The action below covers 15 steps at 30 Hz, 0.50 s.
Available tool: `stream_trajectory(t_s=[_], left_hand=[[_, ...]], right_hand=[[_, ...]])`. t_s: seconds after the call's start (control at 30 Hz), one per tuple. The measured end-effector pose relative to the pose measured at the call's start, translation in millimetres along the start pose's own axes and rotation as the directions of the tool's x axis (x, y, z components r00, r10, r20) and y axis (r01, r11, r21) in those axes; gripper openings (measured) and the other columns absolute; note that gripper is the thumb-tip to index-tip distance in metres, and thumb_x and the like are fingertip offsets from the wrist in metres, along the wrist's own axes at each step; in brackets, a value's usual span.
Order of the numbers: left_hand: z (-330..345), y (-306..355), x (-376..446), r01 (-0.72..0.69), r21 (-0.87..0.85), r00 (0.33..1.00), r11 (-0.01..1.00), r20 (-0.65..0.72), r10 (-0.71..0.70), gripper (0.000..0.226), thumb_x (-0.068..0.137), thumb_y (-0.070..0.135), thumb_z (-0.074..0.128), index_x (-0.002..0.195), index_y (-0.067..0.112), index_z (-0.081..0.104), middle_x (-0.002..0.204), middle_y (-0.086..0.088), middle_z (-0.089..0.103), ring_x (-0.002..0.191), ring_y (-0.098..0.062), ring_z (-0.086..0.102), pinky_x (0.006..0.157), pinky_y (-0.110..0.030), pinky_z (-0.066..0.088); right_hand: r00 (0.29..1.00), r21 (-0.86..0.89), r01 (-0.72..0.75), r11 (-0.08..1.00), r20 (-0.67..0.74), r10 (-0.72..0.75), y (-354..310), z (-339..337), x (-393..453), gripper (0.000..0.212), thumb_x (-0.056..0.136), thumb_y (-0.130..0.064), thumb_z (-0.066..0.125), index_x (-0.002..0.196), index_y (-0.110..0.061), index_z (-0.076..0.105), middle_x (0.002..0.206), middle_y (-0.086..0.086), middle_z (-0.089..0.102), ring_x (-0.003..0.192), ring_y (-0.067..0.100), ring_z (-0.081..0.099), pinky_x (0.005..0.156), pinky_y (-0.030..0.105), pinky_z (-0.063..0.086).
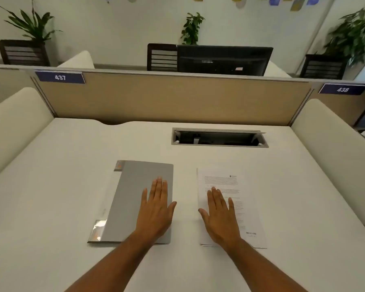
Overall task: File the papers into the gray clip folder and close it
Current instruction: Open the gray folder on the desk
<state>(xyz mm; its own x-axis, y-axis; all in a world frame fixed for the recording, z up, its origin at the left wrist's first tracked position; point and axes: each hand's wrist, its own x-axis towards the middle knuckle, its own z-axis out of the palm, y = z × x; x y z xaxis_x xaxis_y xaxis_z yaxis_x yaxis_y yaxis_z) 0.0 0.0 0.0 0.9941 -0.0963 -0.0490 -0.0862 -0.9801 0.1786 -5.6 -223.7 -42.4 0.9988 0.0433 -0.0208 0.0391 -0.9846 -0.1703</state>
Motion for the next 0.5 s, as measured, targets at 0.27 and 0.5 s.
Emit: stream_trajectory(t_s=[0.27, 0.5], left_hand=[[22, -28, -15, -0.077, -0.08, 0.976, 0.994, 0.195, 0.092, 0.084, 0.097, 0.061, 0.028, 0.155, 0.018, -0.015, 0.162, -0.002, -0.024, 0.149, -0.018, -0.023, 0.122, -0.042, -0.011], [23, -71, -29, -0.247, -0.078, 0.903, 0.966, 0.344, 0.258, 0.115, 0.075, 0.072, 0.056, 0.154, 0.033, -0.019, 0.157, 0.006, -0.035, 0.146, -0.017, -0.032, 0.119, -0.046, -0.017]], right_hand=[[0.997, -0.029, 0.002, 1.0, 0.071, 0.0, 3, 3, -2, 0.072, 0.098, -0.059, 0.012, 0.156, -0.019, -0.005, 0.165, -0.002, -0.005, 0.151, 0.013, -0.008, 0.122, 0.044, -0.006], [0.987, 0.004, 0.14, 0.99, 0.075, -0.14, -13, 7, -5, 0.066, 0.101, -0.053, 0.017, 0.156, -0.019, 0.006, 0.165, -0.003, 0.003, 0.151, 0.01, -0.005, 0.122, 0.039, -0.006]])
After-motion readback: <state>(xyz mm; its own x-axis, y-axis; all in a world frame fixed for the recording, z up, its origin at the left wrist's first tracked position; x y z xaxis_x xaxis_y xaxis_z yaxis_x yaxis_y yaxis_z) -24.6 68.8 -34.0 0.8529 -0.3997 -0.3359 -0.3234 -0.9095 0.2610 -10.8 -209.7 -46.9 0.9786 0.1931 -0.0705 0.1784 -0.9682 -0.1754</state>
